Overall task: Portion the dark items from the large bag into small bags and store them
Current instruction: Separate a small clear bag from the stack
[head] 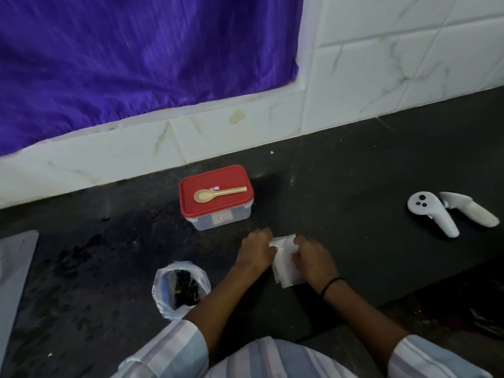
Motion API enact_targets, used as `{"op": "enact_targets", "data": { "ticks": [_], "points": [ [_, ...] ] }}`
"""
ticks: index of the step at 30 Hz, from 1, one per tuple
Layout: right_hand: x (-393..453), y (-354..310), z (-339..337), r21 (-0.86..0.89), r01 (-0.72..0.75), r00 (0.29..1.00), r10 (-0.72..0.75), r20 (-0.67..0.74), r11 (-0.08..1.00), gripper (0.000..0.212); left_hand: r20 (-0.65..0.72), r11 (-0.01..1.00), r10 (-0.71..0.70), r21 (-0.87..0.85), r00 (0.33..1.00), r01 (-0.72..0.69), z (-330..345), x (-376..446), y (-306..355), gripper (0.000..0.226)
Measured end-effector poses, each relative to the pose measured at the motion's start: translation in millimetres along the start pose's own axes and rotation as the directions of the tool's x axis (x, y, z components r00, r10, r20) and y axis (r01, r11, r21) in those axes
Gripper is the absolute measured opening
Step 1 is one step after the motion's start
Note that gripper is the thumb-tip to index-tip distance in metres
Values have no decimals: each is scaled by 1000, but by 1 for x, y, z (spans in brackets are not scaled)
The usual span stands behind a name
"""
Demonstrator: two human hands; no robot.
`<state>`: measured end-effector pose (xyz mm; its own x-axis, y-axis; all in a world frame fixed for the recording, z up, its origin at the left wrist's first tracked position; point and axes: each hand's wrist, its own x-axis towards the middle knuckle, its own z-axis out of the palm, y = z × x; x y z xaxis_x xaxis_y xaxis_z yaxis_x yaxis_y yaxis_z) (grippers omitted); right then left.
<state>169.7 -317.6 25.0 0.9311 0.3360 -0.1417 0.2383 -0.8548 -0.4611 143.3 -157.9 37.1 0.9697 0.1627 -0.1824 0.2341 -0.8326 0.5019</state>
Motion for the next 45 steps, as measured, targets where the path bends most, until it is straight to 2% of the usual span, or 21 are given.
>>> {"op": "enact_targets", "data": {
  "ticks": [3, 7, 12, 15, 18, 20, 22, 24, 27, 31, 33, 36, 38, 40, 43, 45],
  "points": [
    [-3, 0, 4, 2, 24, 1000, -24, 0, 1000, 25, -1, 1000, -5, -21, 1000, 5, -1, -1, 1, 9],
    [-3, 1, 6, -37, 85, 996, -85, -6, 996, 20, -6, 997, 54, 60, 999, -54, 0, -4, 2, 6],
    [-8, 2, 4, -171, 159, 985, -169, -44, 972, 11, -38, 988, 111, 116, 993, -106, 3, -8, 3, 14],
    [-9, 6, 4, -157, 177, 976, -194, -100, 972, 6, -44, 989, 125, 83, 991, -121, 3, -8, 1, 25],
    [-12, 4, -1, -125, 292, 937, -310, -161, 948, 18, -20, 991, 131, 11, 991, -131, -2, -7, 2, 24],
    [-13, -2, -7, -34, 330, 926, -331, -185, 943, 22, 23, 987, 126, -105, 992, -123, -11, -8, 5, 21],
    [-13, -10, -17, 37, 365, 919, -353, -176, 930, 22, 101, 963, 110, -258, 989, -81, -26, -11, 9, 17],
    [-14, -21, -27, 97, 389, 912, -369, -178, 916, 13, 126, 934, 97, -353, 987, -47, -43, -16, 12, 13],
    [-15, -42, -38, 219, 404, 909, -364, -203, 888, 12, 32, 922, 63, -384, 998, -46, -68, -28, 15, 11],
    [-16, -75, -47, 259, 390, 919, -356, -170, 883, 17, -219, 989, 17, -141, 976, -49, -94, -49, 15, 6],
    [-17, -95, -51, 207, 396, 918, -391, -67, 895, 16, -371, 999, 13, -22, 928, -23, -99, -61, 12, 10],
    [-17, -122, -60, 62, 397, 889, -400, 222, 916, 8, -532, 998, 20, 54, 846, 11, -100, -78, 7, 11],
    [-15, -139, -62, -4, 399, 858, -372, 355, 917, 14, -569, 1000, 8, 29, 823, 11, -97, -88, -4, 13],
    [-12, -148, -63, 53, 390, 835, -377, 402, 919, 20, -579, 999, 2, -27, 815, -22, -95, -93, -16, 14],
    [-9, -160, -62, 165, 371, 850, -406, 337, 914, 33, -602, 962, -12, -224, 798, -154, -94, -104, -35, 10],
    [-9, -164, -58, 222, 360, 865, -414, 284, 906, 36, -566, 885, -55, -409, 823, -222, -95, -113, -50, 19]
  ]
}}
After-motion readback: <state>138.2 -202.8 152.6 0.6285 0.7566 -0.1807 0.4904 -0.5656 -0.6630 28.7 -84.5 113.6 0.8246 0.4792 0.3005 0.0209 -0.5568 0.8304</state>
